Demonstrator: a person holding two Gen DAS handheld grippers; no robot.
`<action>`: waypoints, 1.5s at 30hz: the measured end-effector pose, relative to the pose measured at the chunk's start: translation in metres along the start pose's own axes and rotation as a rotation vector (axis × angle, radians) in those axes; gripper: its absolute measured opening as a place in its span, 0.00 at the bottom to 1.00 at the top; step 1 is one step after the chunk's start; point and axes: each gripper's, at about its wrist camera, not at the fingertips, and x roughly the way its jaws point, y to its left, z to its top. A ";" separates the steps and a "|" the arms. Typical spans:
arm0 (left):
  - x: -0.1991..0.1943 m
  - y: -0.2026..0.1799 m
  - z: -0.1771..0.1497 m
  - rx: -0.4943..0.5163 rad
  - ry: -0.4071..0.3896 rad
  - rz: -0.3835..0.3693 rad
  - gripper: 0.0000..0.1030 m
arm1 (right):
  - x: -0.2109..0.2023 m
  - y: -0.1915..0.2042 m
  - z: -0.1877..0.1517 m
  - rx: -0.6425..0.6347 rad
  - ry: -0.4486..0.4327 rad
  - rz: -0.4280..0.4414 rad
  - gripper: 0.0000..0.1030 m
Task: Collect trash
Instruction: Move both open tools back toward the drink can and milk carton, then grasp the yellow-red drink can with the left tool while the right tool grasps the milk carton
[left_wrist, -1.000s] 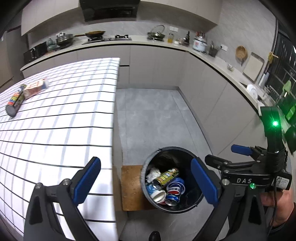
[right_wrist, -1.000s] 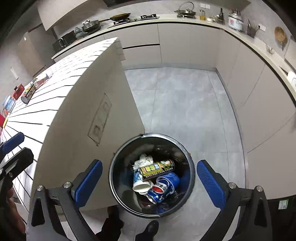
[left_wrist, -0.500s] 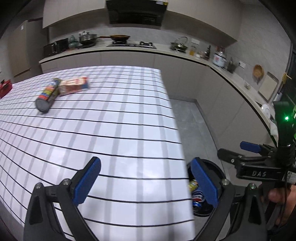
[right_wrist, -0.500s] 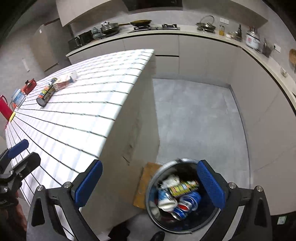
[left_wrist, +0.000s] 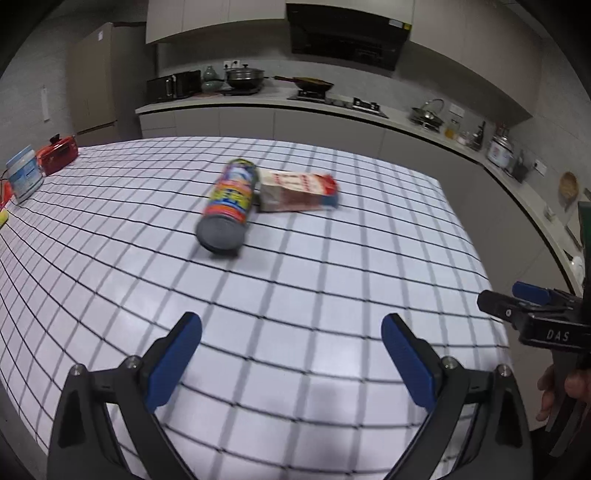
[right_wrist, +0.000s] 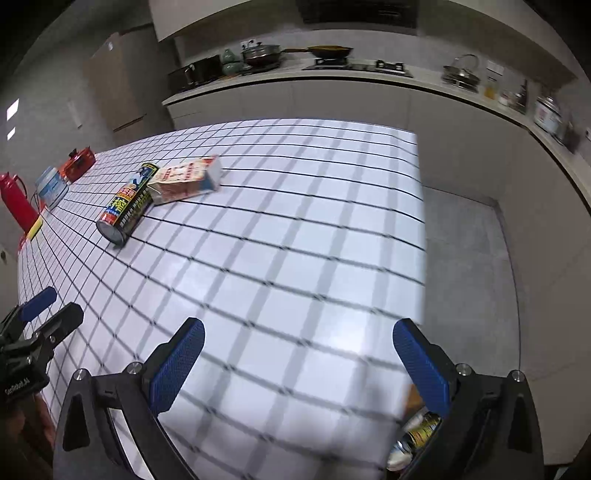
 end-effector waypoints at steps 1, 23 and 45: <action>0.008 0.009 0.006 -0.003 -0.002 0.009 0.95 | 0.011 0.010 0.009 -0.008 0.004 0.006 1.00; 0.119 0.067 0.075 0.007 0.067 -0.029 0.53 | 0.142 0.080 0.114 -0.053 0.046 0.025 1.00; 0.079 0.143 0.045 -0.091 0.057 0.085 0.53 | 0.152 0.186 0.101 -0.193 0.067 0.228 1.00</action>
